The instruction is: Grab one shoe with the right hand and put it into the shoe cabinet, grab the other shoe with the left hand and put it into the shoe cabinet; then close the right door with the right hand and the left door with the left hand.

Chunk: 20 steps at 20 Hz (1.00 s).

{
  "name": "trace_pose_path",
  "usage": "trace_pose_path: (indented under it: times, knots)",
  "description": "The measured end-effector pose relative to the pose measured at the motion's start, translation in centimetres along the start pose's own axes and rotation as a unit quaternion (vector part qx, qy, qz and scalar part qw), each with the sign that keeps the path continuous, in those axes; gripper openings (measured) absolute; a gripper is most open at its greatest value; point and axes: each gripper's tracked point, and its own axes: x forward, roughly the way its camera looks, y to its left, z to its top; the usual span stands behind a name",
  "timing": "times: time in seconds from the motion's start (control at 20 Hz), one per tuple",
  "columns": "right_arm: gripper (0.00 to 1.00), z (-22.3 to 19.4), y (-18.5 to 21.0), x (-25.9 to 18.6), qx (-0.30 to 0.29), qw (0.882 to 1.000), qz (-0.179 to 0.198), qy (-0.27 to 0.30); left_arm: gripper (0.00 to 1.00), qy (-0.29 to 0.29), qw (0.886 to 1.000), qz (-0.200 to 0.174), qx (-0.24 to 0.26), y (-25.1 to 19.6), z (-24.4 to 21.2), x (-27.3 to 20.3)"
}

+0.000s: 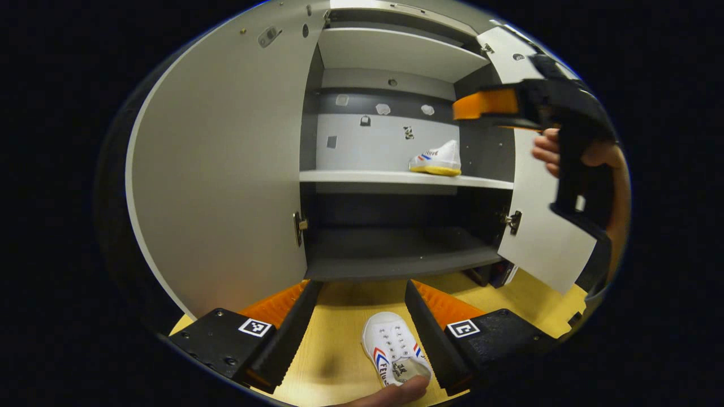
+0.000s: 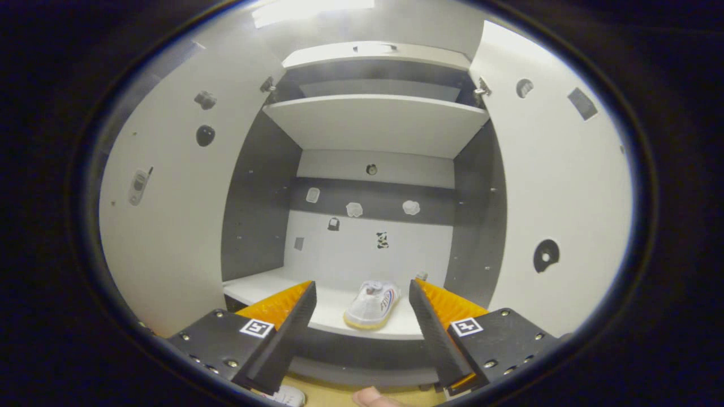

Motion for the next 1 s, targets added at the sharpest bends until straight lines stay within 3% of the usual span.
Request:
trace_pose_path:
  times: [0.25,0.4,0.6,0.75,0.9,1.0]
  knots:
    - [0.98,-2.2,-2.2,-8.0,0.012,0.999,-0.04,-0.004,0.98,0.067,0.998,0.005,0.01,0.2,-5.9,1.1]
    - [0.98,-5.1,-2.3,-12.2,0.032,0.999,-0.039,0.019,0.97,0.098,0.995,-0.002,0.012,-0.3,-9.2,1.4]
    - [0.98,-8.0,-3.2,-17.4,0.059,0.995,-0.062,0.047,0.97,0.107,0.994,-0.013,0.001,-0.7,-12.6,2.4]
    - [0.98,-7.4,-3.5,-20.1,0.066,0.995,-0.063,0.045,0.98,0.135,0.991,-0.024,-0.005,-1.3,-15.5,2.8]
    - [0.98,-5.3,-5.2,-21.3,0.048,0.995,-0.088,0.012,0.97,0.171,0.985,-0.035,0.005,-2.1,-17.7,2.8]
    - [0.98,-4.5,-4.6,-22.3,0.051,0.995,-0.085,-0.006,0.94,0.173,0.985,-0.03,0.003,-2.2,-18.0,3.3]
